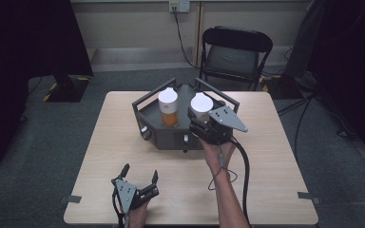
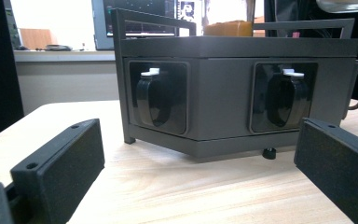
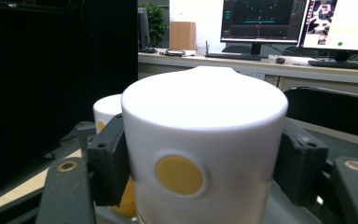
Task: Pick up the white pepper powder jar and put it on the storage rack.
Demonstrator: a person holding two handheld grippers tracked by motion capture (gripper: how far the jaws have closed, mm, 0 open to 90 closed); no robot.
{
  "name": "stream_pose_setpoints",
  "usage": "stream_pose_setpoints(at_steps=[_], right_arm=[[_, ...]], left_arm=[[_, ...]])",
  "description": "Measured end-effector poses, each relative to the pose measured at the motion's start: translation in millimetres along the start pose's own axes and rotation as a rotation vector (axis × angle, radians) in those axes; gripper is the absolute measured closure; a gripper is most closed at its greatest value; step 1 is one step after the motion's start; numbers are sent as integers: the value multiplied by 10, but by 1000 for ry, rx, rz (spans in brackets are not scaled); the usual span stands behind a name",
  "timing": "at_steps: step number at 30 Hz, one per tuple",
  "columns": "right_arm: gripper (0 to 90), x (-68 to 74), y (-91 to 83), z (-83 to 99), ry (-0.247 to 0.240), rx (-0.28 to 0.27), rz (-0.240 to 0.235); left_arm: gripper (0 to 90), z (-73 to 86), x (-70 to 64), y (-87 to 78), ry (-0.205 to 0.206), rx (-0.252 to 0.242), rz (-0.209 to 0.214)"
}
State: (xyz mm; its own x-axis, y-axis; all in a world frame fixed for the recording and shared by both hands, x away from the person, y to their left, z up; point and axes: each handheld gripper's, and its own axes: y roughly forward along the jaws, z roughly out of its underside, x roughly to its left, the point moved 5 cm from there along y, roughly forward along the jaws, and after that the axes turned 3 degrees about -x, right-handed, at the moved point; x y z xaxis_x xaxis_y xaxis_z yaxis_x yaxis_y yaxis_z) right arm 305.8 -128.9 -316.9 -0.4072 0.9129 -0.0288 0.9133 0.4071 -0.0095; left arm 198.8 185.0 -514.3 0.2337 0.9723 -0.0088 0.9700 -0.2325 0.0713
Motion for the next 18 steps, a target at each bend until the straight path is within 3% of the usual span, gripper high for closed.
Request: stream_pose_setpoints(at_steps=[18], right_arm=[[302,-95,449,125,7,30,38]], left_arm=[[9,-1,8,0,0,0,7]])
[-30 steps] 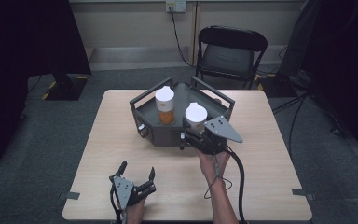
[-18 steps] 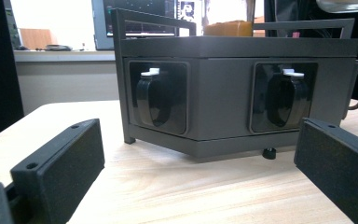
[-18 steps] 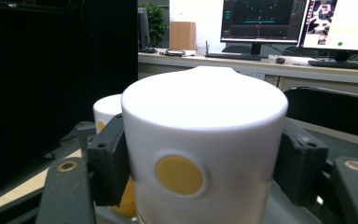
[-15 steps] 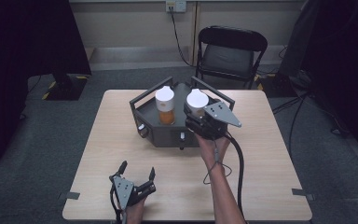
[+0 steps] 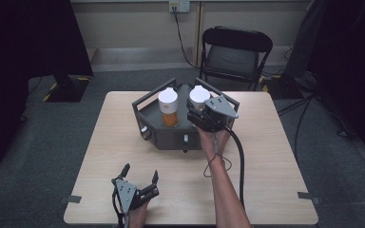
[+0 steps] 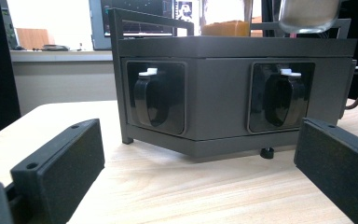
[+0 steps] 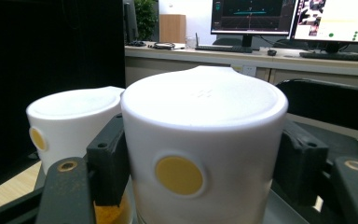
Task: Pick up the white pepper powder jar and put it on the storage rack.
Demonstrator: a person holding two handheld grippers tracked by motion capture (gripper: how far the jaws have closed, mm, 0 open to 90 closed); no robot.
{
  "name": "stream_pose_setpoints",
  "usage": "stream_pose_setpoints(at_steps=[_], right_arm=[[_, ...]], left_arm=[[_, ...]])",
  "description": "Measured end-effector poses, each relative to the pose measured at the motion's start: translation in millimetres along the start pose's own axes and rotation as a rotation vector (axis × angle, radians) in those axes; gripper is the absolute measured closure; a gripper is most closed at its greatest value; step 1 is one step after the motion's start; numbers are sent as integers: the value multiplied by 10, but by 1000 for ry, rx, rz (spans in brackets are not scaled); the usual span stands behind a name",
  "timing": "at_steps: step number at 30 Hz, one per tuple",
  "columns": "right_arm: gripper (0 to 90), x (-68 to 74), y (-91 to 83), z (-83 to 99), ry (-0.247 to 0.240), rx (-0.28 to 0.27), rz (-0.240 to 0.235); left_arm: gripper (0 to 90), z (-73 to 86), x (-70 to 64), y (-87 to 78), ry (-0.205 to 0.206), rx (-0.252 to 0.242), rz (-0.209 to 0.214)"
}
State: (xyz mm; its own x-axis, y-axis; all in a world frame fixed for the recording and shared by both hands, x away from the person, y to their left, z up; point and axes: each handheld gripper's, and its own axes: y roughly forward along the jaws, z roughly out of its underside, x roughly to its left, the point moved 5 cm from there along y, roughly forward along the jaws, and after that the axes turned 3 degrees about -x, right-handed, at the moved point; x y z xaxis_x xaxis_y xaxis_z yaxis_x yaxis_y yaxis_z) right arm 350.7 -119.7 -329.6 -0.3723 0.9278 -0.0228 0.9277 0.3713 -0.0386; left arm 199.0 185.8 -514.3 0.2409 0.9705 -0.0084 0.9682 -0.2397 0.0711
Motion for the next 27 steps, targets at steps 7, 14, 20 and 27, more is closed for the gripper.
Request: stream_pose_setpoints(at_steps=[7,14,20,27], right_arm=[[302,-1,95,41,1,-1,-6],[302,-43,183,93,3,17,-5],[302,-72,205,133,22,29,-12],[302,-69,229,168,22,43,-18]], left_arm=[[9,0,0,0,0,0,0],[9,0,1,0,0,0,1],[9,1,0,0,0,0,1],[9,1,0,-1,0,0,1]])
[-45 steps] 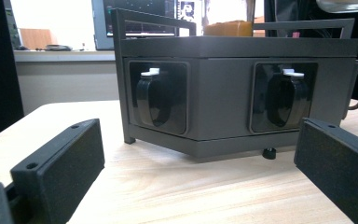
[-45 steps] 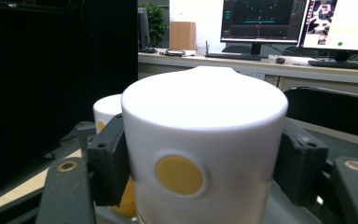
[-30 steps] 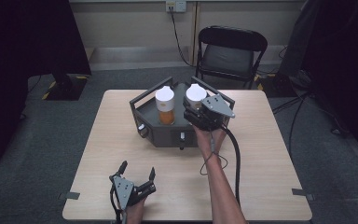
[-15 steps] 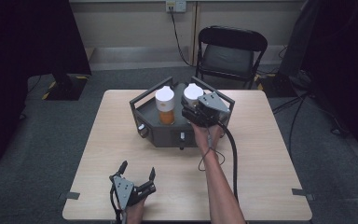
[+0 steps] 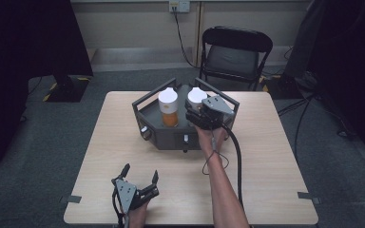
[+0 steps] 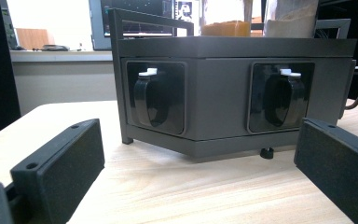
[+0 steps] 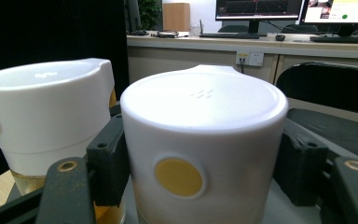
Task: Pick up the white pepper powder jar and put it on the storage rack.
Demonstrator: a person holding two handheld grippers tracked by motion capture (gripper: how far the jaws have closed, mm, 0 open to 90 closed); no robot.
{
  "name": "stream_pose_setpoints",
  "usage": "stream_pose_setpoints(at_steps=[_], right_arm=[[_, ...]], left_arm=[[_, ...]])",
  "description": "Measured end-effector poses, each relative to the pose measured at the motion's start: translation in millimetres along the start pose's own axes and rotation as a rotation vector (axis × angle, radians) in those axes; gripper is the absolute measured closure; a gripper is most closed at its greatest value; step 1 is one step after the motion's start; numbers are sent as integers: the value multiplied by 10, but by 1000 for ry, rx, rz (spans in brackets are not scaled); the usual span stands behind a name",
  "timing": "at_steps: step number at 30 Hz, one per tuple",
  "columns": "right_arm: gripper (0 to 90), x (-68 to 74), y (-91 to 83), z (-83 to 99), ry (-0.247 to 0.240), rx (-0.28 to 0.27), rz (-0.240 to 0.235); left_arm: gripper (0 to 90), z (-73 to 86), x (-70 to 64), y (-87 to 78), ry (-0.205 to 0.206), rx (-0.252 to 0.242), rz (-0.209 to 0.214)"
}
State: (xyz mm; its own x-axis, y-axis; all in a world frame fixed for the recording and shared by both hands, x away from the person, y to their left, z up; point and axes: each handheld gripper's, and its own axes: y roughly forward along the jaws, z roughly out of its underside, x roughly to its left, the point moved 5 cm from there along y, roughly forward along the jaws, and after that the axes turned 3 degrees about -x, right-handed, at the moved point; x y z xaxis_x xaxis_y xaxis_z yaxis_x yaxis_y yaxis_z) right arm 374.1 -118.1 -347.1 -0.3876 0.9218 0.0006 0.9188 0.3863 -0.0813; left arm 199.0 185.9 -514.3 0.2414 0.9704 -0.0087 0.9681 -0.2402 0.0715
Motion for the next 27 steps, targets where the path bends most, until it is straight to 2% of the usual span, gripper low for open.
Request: stream_pose_setpoints(at_steps=[21,22,23,25,27], right_arm=[[297,-19,10,18,2,-2,-6],[286,-25,8,13,7,3,-8],[240,-17,6,9,12,5,-1],[189,3,-12,45,10,-19,15],[134,0,-30,69,9,-37,7]], left_arm=[[9,0,-1,0,0,0,-1],[9,0,-1,0,0,0,-1],[9,0,-1,0,0,0,-1],[9,-1,-1,0,0,1,-1],[9,0,-1,0,0,0,-1]])
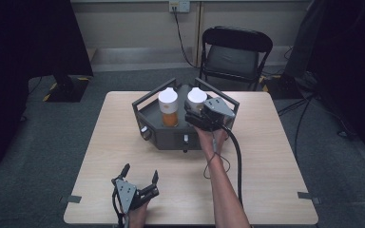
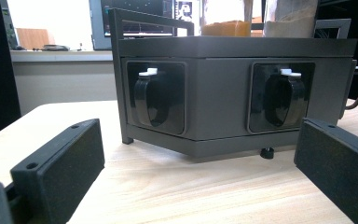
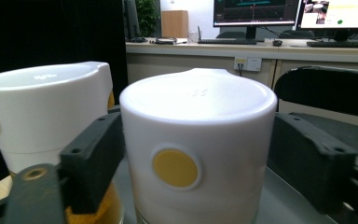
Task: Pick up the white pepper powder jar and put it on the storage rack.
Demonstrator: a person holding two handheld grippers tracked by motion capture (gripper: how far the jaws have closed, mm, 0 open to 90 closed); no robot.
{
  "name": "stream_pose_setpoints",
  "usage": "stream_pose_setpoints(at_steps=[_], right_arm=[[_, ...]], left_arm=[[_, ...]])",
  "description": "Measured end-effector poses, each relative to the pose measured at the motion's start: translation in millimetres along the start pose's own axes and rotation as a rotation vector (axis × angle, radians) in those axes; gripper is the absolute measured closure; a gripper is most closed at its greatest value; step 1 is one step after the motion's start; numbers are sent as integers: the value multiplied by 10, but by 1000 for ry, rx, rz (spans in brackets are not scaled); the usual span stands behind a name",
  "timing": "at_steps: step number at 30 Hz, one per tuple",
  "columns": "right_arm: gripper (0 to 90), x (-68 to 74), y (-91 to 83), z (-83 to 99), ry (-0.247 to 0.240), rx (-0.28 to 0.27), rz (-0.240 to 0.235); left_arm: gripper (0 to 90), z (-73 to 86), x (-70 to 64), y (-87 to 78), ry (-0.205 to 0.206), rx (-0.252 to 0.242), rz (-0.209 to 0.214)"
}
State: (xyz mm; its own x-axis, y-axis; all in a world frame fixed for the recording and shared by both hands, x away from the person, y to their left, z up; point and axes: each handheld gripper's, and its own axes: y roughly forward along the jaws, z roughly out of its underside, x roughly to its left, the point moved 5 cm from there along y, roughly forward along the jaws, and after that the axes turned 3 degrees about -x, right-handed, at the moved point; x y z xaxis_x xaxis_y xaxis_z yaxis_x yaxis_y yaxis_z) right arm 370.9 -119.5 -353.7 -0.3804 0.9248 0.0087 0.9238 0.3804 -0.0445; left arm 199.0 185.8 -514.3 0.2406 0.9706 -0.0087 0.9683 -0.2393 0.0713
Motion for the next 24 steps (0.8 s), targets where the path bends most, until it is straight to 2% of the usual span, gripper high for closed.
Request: stream_pose_setpoints(at_steps=[3,6,9,14,24], right_arm=[[59,38,-32,7,-17,-19,16],[3,61,-71,11,-13,-36,31],[0,55,-127,19,8,-54,22],[0,76,-234,55,-4,-76,14],[0,61,-418,163,9,-87,15]], left_arm=[[8,0,0,0,0,0,0],[9,0,0,0,0,-1,0],[8,0,0,0,0,0,0],[8,1,0,0,0,-1,0],[8,-1,1,-1,1,1,0]])
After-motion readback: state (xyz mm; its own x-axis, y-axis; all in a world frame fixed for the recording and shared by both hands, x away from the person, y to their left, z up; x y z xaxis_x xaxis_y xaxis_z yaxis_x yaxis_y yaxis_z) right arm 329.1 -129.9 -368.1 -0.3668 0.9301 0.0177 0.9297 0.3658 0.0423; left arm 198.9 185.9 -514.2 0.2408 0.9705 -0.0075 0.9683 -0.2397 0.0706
